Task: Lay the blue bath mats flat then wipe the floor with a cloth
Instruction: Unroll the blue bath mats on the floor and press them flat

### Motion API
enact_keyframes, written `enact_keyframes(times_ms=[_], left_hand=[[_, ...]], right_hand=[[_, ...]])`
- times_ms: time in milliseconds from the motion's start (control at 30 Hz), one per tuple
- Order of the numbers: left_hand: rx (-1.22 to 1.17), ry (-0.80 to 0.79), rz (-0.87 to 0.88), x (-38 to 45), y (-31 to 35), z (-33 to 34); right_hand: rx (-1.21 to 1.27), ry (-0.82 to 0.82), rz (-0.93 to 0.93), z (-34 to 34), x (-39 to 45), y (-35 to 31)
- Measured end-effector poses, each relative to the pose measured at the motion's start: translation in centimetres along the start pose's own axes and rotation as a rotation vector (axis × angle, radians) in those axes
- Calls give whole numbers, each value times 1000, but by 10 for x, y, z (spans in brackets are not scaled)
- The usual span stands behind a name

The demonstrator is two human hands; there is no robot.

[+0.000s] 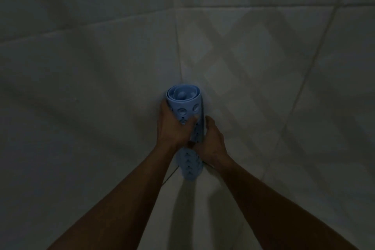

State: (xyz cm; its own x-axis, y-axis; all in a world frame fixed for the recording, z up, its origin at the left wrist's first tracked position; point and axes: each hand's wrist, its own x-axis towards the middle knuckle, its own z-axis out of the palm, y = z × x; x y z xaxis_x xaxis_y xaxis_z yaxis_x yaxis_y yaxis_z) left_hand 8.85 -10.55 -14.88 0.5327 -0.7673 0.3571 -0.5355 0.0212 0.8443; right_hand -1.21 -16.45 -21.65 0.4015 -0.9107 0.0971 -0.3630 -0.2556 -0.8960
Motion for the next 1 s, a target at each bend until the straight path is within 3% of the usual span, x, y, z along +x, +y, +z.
enact_keyframes(times_ms=[267,533,833,1000], left_hand=[[-59,24,-47,10,-7,3],[-286,10,-123,-12,-2,-9],[-405,41,-26,-58,75,-21],[-481,-15,25,-88,131,-15]], right_hand=[[20,25,-34,21,7,14],[44,-3,-65,5,-16,10],[216,-88,-30,-58,-83,-35],[226,4,38,-115,-136,-54]])
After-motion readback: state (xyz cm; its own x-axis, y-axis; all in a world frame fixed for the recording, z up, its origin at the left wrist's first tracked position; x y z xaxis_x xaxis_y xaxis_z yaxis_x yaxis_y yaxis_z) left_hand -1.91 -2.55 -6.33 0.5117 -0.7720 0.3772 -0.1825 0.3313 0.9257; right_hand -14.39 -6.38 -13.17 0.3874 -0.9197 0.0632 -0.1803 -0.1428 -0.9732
